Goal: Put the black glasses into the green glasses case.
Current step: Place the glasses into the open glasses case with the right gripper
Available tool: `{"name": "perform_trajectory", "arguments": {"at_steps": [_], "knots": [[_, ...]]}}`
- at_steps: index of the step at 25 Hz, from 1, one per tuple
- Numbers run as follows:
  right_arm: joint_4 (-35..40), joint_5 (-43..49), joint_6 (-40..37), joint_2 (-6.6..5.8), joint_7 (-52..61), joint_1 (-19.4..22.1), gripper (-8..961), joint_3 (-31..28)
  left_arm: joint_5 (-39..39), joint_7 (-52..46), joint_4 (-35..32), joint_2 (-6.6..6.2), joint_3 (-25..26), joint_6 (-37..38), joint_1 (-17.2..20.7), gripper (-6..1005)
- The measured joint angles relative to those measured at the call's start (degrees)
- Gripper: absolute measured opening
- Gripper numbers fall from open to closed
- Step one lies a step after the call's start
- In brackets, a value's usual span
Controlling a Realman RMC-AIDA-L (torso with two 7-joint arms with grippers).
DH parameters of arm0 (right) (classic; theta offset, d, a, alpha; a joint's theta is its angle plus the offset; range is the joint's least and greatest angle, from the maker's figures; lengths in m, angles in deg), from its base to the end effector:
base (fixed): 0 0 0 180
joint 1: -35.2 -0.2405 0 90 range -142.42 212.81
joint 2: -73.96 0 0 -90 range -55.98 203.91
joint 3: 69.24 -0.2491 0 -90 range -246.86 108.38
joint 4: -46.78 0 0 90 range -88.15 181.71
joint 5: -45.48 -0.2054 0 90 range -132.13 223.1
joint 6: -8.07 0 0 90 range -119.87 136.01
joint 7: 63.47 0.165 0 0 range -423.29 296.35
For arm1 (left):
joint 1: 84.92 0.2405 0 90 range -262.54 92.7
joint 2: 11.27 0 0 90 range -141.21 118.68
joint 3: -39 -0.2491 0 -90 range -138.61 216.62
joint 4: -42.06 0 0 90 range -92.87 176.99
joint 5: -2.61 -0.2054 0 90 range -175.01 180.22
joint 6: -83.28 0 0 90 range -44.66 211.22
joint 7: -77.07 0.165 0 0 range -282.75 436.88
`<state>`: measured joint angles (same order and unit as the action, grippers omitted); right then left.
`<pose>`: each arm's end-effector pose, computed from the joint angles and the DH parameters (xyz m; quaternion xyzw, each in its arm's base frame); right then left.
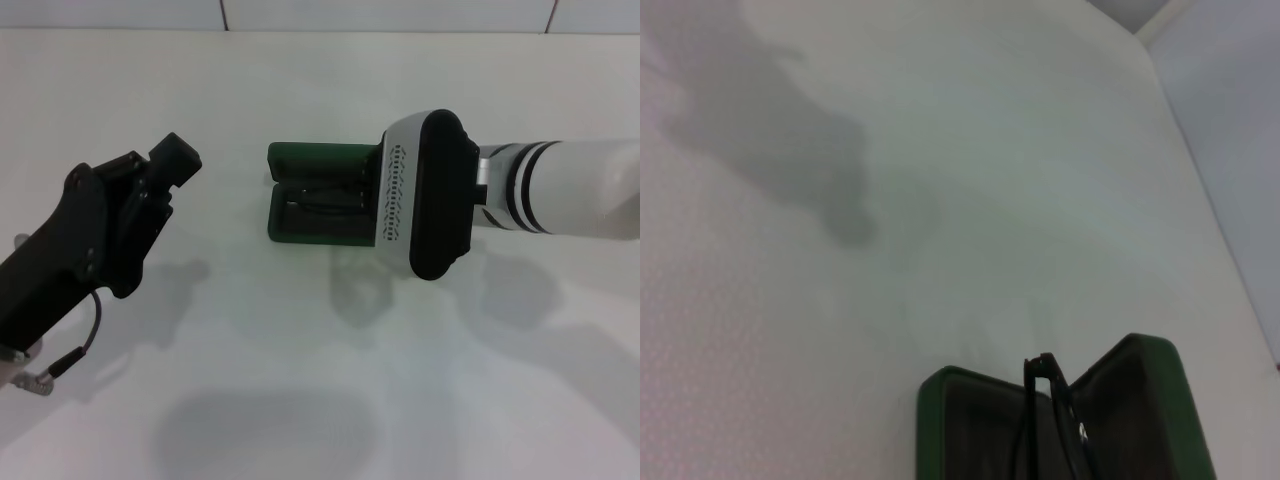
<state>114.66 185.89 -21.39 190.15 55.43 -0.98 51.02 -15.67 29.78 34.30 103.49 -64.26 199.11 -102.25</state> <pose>0.1104 0.3693 -0.1287 -0.9396 -0.1965 -0.0730 0.2707 -0.2389 0.2242 0.0147 -0.7556 -0.1458 -0.6095 0.1904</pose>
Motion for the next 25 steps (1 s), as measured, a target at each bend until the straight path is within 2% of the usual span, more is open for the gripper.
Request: {"name": "perform_trajectory", "arguments": {"at_steps": [25], "knots": [[-1.21, -1.95, 1.08, 0.00, 0.21, 0.01, 64, -0.14, -0.01, 0.26, 1.26, 0.29, 0.00, 0.00, 0.03, 29]]}}
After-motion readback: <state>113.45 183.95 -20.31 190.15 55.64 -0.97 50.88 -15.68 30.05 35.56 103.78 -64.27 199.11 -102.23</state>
